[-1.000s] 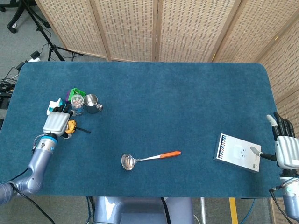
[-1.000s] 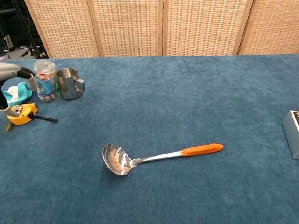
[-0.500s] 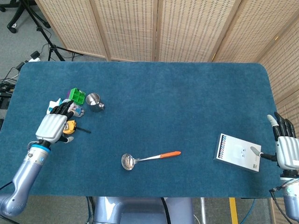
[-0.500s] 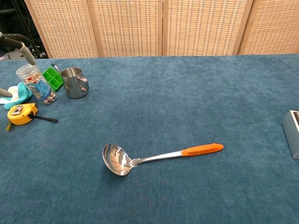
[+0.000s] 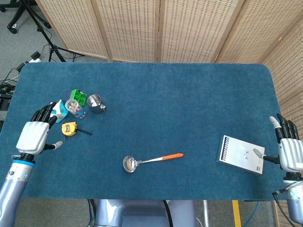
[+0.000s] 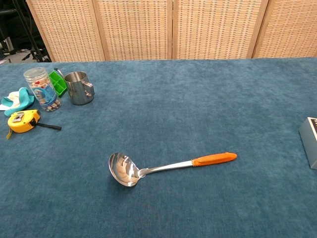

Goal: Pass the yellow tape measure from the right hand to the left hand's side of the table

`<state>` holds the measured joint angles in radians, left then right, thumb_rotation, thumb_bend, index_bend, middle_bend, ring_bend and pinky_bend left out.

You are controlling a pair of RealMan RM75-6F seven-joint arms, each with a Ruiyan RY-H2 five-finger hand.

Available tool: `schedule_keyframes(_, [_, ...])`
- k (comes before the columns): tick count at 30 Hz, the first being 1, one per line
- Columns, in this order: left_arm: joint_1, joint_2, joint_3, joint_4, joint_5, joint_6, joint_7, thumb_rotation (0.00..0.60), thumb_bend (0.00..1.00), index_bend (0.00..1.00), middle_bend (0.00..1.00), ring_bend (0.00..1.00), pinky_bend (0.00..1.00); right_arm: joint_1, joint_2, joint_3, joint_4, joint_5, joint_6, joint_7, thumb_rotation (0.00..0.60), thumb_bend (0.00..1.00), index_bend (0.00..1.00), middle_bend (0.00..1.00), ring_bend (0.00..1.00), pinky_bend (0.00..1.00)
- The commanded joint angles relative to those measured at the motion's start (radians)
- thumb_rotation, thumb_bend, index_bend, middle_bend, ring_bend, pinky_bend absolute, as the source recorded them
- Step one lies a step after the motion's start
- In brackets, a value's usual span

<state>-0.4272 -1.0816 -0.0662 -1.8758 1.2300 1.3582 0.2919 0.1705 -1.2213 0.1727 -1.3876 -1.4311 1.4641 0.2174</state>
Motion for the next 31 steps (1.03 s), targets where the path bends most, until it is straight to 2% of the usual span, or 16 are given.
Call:
schedule_keyframes(1, [0.138,-0.11,0.069,0.094,0.168,0.218,0.023,0.6,0.11,0.27,0.0,0.0,0.09,-0.001,0.002,-0.007,-0.004,-0.014,0.007,-0.012,0.6,0.0,0.0,0.0,0.0,0.0])
schedule_keyframes(5, [0.202,-0.145,0.129,0.173,0.229,0.261,0.021,0.6,0.06,0.17,0.0,0.0,0.0,-0.001,0.004,-0.025,-0.016,-0.045,0.017,-0.052,0.6,0.0,0.0,0.0,0.0,0.0])
schedule_keyframes(12, [0.231,-0.155,0.163,0.245,0.232,0.199,-0.015,0.6,0.01,0.05,0.0,0.0,0.0,0.002,0.002,-0.042,-0.043,-0.058,0.008,-0.127,0.6,0.0,0.0,0.0,0.0,0.0])
schedule_keyframes(17, [0.237,-0.147,0.154,0.262,0.232,0.174,-0.031,0.6,0.01,0.0,0.0,0.0,0.0,0.002,0.002,-0.043,-0.056,-0.05,0.003,-0.156,0.6,0.0,0.0,0.0,0.0,0.0])
schedule_keyframes(25, [0.255,-0.138,0.137,0.248,0.26,0.188,-0.037,0.6,0.01,0.0,0.0,0.0,0.0,0.002,0.005,-0.045,-0.065,-0.055,0.005,-0.149,0.6,0.0,0.0,0.0,0.0,0.0])
schedule_keyframes(31, [0.265,-0.143,0.117,0.256,0.242,0.171,-0.041,0.6,0.01,0.0,0.0,0.0,0.0,0.008,0.0,-0.049,-0.067,-0.059,-0.004,-0.156,0.6,0.0,0.0,0.0,0.0,0.0])
